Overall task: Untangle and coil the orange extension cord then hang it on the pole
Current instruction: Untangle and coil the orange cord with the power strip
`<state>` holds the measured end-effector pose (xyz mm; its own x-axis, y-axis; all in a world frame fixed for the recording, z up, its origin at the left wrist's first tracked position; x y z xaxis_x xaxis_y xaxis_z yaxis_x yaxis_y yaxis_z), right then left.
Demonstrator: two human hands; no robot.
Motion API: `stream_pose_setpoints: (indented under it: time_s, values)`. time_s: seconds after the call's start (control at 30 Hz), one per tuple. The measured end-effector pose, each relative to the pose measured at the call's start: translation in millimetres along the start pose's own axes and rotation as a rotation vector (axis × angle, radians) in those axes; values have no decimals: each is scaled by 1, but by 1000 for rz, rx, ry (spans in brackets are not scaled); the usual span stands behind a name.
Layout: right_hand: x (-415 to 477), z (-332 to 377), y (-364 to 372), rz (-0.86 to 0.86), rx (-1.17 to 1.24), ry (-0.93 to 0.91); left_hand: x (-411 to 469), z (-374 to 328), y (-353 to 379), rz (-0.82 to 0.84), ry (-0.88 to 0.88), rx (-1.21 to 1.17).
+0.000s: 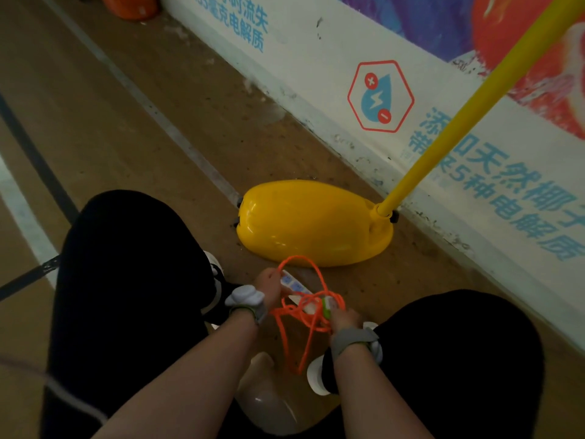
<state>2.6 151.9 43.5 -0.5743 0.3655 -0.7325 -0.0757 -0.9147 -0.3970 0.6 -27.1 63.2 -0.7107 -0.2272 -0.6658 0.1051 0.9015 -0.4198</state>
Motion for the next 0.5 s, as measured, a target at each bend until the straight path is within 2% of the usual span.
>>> stream_pose_setpoints:
  time_s: [0.07, 0.13, 0.17, 0.2, 0.27, 0.37, 0.43, 0.5]
  values:
    - [-16, 12, 0, 37, 9, -48, -3, -3, -5, -167, 95, 143]
    - [-25, 19, 2, 85, -21, -79, -8, -11, -11, -347, 269, 436]
    - [-30, 23, 2, 102, -51, -77, -9, -15, -9, -378, 324, 578]
    - [-33, 25, 4, 119, -92, -87, -10, -17, -8, -354, 341, 716]
    - [-36, 29, 8, 139, -218, -119, -10, -17, -1, -192, 329, 893]
    - [-39, 28, 14, 156, -306, -142, -14, -11, 10, 54, 301, 927]
    - [-42, 27, 15, 186, -377, -127, -14, -11, 10, 72, 282, 908]
    - [-42, 25, 13, 228, -400, -77, -15, -15, 5, 9, 261, 852]
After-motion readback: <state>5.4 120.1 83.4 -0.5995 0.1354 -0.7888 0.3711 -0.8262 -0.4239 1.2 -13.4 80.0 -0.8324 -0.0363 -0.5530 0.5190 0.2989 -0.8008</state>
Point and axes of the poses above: each hand's wrist, its own x-axis towards the middle knuckle, its own y-axis out of the palm, z = x × y, the point moved 3 cm from there along x, towards the middle knuckle, and after that the axes turned 12 degrees about x, right-handed, at the moved point
